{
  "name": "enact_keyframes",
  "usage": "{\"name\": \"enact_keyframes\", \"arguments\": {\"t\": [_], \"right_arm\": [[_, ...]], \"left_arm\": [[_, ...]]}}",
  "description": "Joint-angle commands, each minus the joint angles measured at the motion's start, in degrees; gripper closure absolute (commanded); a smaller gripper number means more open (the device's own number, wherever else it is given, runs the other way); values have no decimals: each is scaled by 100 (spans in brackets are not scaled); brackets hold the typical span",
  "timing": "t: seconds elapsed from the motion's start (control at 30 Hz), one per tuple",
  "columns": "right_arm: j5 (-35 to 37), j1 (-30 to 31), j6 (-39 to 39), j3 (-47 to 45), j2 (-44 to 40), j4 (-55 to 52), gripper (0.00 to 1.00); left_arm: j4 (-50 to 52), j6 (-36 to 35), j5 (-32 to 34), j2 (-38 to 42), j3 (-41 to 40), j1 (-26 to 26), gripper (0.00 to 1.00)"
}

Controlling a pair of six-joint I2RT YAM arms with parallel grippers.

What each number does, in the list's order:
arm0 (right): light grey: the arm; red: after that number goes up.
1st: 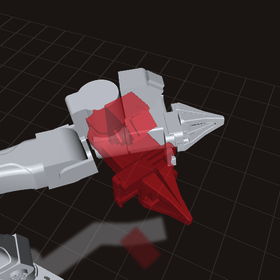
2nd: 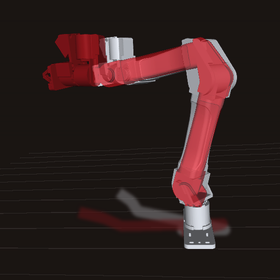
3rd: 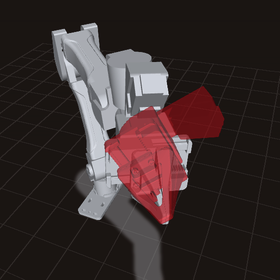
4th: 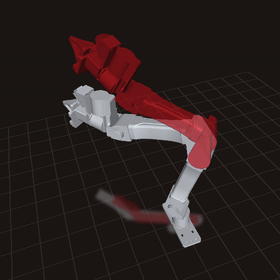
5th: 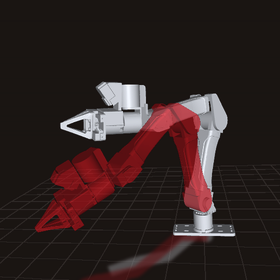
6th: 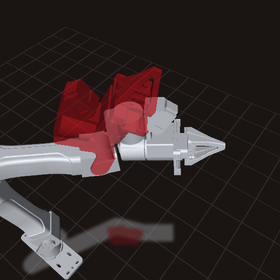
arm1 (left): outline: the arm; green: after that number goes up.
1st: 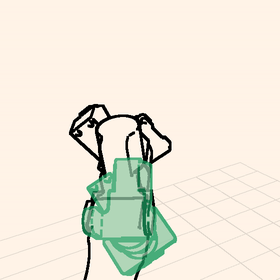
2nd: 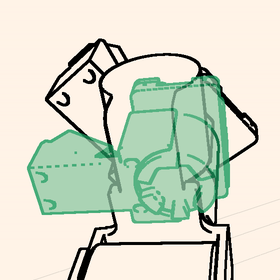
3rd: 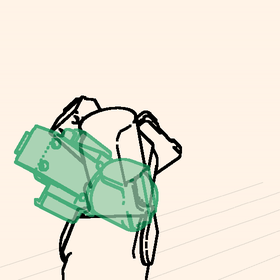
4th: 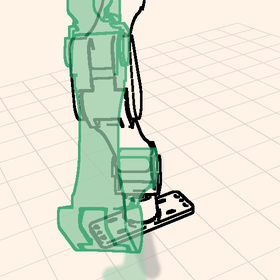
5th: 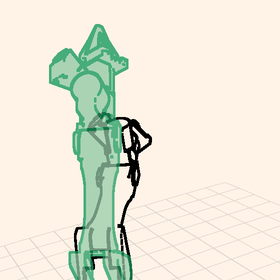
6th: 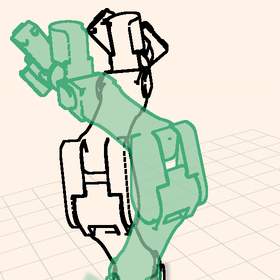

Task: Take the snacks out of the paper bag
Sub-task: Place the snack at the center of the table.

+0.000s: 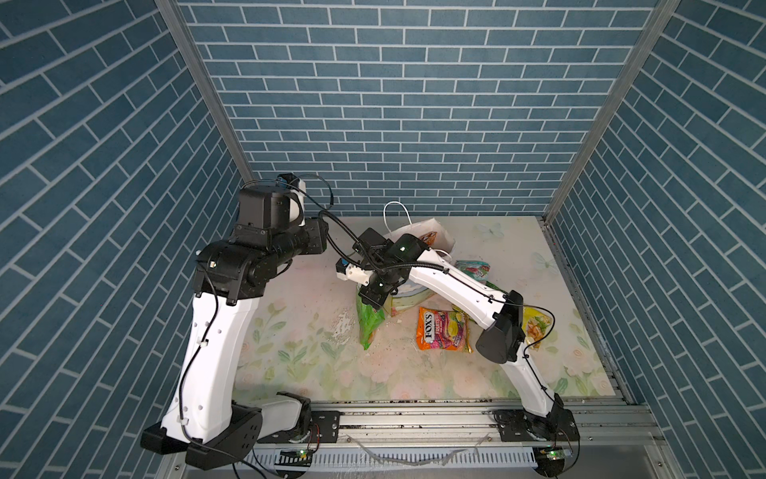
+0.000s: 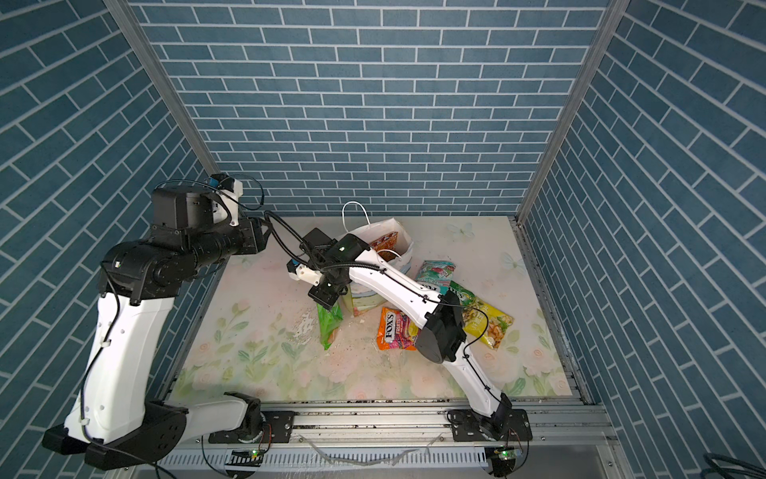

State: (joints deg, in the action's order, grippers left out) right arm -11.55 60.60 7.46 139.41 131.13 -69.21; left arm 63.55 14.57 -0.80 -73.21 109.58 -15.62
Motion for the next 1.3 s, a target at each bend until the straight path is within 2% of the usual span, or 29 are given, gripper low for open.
{"name": "enact_keyframes", "arguments": {"t": [0.0, 0.3, 0.37, 0.6, 0.77, 1.0, 1.27], "right_arm": [[798, 175, -52, 176, 251, -16, 100], [-292, 213, -268, 584, 598, 583, 100], [-485, 211, -305, 587, 615, 754, 92], [-794, 191, -359, 600, 624, 1077, 80], [-1440, 113, -474, 605, 614, 1297, 70], [-2632, -47, -615, 578, 588, 1621, 68], [-3500, -160, -655, 593, 650, 1679, 62]], "left_arm": [[218, -132, 121, -16, 189, 41, 50], [329, -322, 249, -137, 504, 46, 49], [350, -370, 285, -166, 527, 41, 49], [360, -472, 393, -188, 503, 47, 48], [343, -508, 421, -211, 509, 52, 48], [307, -509, 454, -212, 456, 59, 48], [194, -473, 481, -224, 324, 68, 48]]}}
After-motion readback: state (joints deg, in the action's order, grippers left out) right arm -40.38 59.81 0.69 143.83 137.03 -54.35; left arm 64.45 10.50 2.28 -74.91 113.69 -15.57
